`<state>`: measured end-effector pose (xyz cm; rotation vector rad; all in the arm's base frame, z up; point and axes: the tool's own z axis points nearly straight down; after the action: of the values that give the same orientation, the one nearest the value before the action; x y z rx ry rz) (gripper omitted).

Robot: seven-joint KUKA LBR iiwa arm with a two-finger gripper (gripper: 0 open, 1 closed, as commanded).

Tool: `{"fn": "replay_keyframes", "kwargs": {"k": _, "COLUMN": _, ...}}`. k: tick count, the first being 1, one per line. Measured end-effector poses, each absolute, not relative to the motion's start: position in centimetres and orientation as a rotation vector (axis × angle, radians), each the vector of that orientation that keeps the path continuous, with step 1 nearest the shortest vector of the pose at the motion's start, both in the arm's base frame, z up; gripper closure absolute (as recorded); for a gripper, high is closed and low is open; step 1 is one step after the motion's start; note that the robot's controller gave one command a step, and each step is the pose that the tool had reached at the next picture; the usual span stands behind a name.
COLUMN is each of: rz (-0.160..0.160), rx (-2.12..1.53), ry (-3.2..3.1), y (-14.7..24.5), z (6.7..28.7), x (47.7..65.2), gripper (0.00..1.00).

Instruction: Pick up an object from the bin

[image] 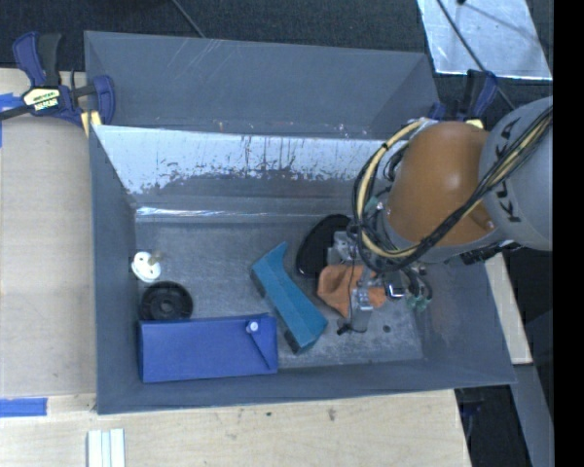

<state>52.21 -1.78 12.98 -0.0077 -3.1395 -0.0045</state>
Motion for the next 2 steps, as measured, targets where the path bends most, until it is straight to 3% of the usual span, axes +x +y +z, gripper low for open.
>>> {"fn": "replay_keyframes", "kwargs": {"k": 1, "rz": 0.001, "rx": 0.418, "ry": -3.126, "y": 6.29, "z": 11.43, "x": 55.29, "gripper": 1.00}}
{"fn": "replay_keyframes", "kwargs": {"k": 2, "rz": 0.003, "rx": 0.417, "ry": -3.115, "y": 6.17, "z": 11.22, "x": 55.02, "gripper": 0.00}}
